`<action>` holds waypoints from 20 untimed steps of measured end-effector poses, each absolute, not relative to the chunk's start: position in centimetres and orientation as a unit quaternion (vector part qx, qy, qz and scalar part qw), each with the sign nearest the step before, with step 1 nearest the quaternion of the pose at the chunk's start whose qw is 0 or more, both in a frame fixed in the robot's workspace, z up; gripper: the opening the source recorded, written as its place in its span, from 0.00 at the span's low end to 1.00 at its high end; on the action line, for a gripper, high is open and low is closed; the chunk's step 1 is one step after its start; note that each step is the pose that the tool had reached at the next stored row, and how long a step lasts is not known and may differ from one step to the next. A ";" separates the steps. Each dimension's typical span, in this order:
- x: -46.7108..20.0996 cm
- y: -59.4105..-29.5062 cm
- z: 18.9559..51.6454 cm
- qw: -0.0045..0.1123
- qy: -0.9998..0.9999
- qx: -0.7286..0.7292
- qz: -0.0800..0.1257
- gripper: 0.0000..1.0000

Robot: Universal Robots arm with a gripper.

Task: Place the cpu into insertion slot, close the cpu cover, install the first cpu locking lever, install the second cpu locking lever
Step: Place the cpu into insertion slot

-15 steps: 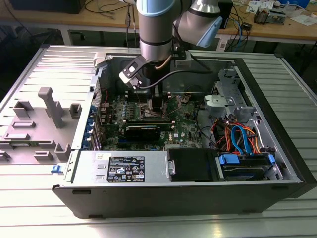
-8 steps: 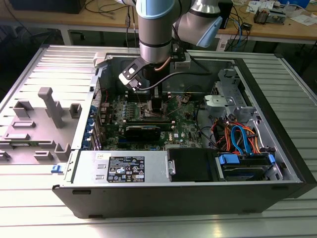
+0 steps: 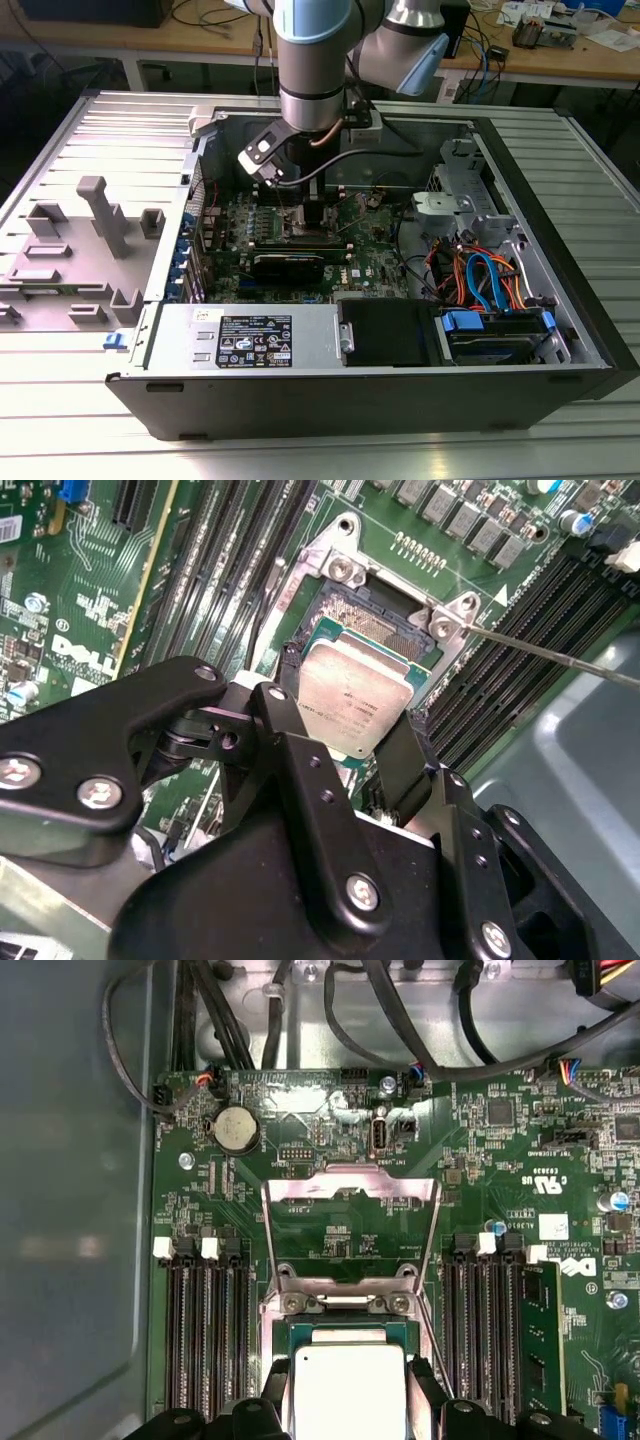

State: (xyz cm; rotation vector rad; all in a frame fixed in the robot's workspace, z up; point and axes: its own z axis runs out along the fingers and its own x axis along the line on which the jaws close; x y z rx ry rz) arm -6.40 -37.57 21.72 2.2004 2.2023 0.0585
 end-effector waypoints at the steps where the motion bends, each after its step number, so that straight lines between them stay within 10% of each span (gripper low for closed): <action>1: -6.4 -37.6 21.7 0.012 0.707 0.707 0.017 0.55; 20: -6.4 -37.6 21.0 0.010 0.707 0.707 0.015 0.55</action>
